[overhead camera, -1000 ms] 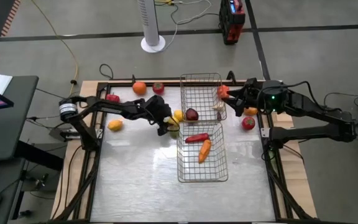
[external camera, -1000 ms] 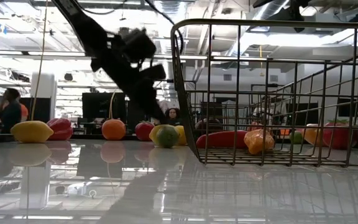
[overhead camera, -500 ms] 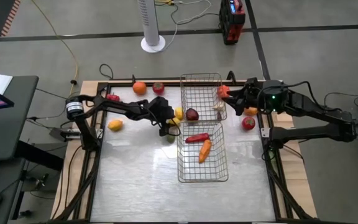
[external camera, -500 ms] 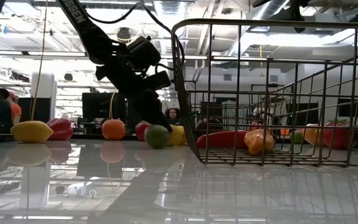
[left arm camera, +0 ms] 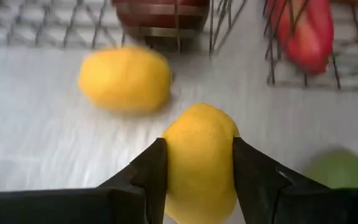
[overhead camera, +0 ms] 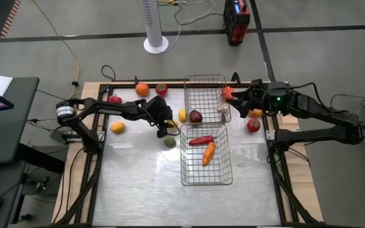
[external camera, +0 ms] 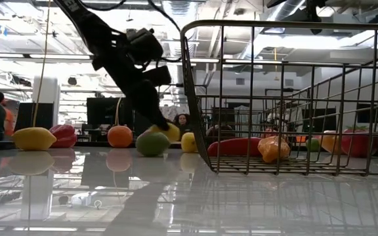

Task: Sort produce into baskets
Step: Put the middle yellow lemon into the top wire basket

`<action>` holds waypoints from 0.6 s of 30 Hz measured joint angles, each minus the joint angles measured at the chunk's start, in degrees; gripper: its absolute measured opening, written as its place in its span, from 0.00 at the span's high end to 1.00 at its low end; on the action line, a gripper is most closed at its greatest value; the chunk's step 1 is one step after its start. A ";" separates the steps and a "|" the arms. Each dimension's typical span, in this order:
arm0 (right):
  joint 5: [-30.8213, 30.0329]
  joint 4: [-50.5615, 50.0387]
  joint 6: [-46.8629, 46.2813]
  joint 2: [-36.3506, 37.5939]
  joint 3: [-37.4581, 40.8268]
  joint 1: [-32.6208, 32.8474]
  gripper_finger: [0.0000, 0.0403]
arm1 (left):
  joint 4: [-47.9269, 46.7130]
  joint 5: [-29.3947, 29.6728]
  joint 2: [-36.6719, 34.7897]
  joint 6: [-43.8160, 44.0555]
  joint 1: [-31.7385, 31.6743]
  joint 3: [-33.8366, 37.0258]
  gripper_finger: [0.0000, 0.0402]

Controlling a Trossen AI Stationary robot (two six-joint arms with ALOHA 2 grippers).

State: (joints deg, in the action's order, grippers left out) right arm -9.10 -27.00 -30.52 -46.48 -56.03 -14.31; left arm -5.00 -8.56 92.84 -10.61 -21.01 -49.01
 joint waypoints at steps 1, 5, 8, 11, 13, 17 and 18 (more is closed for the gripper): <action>0.00 0.00 0.10 0.00 0.00 0.00 0.28 | -0.73 0.01 -0.91 0.37 -0.01 0.02 0.67; 0.02 0.02 0.30 0.00 0.00 0.00 0.28 | -3.86 1.24 -5.57 0.91 0.05 -1.07 0.67; 0.02 0.04 0.44 0.00 0.00 0.00 0.28 | -3.89 4.80 -8.64 2.49 0.04 -2.71 0.67; 0.01 0.07 0.75 0.00 0.00 0.01 0.28 | -1.76 6.82 -9.86 3.97 -0.27 -5.41 0.67; 0.02 0.07 1.13 0.00 0.00 0.00 0.28 | -1.34 6.45 -9.30 5.57 -0.38 -7.19 0.67; 0.02 0.04 1.57 0.00 0.00 0.00 0.28 | -2.09 2.60 -7.24 8.67 -0.05 -11.78 0.67; 0.02 0.04 1.64 0.00 0.00 0.00 0.28 | -1.86 1.55 -6.81 9.50 0.23 -12.96 0.67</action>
State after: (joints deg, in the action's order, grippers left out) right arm -9.08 -26.96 -28.88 -46.48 -56.03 -14.31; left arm -6.86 -7.00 86.03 -1.11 -20.78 -61.97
